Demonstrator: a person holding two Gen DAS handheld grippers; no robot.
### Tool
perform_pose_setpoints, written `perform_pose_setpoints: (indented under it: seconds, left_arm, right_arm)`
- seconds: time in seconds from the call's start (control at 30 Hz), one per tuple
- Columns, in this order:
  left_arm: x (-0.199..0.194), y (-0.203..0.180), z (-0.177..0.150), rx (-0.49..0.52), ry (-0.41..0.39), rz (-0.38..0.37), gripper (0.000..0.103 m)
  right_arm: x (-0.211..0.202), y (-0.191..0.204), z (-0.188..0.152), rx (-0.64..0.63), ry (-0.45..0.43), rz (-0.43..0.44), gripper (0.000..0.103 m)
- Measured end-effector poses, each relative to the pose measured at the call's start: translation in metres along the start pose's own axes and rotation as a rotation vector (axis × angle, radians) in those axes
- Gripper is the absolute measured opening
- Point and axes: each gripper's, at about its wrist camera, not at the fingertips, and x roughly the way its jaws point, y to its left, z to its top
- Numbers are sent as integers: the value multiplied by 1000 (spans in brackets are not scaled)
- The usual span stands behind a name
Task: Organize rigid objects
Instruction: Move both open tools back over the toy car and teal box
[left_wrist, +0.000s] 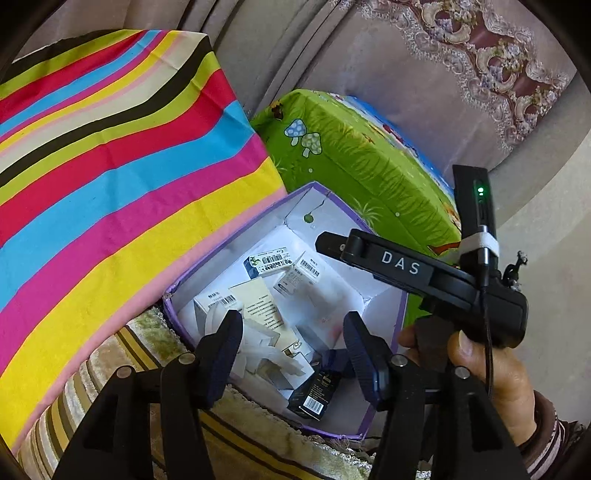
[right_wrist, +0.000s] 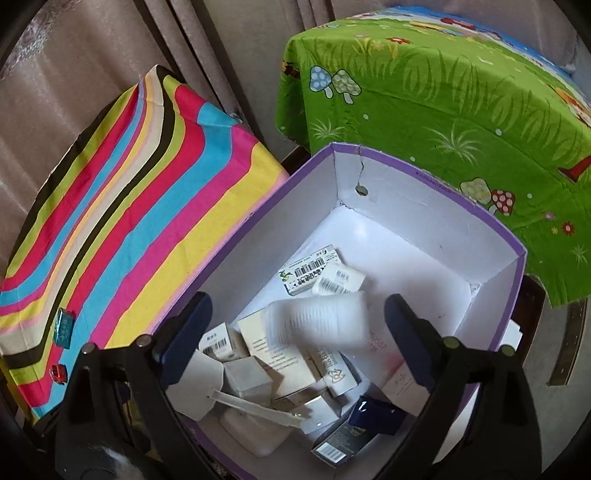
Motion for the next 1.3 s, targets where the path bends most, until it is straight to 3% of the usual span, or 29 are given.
perform_pose_setpoints:
  seconds: [0.33, 0.73, 0.97, 1.3]
  left_arm:
    - [-21, 13, 1, -37, -63, 24, 58]
    - [-56, 47, 6, -100, -164, 144, 58]
    - [-70, 73, 3, -158, -182, 186, 58]
    - [-84, 108, -8, -245, -173, 256, 58]
  right_arm:
    - [-8, 24, 1, -23, -1, 36, 97]
    - [-5, 96, -14, -117, 24, 151, 97]
    - [-3, 130, -25, -151, 29, 201, 97]
    - [-2, 148, -36, -190, 31, 215, 97]
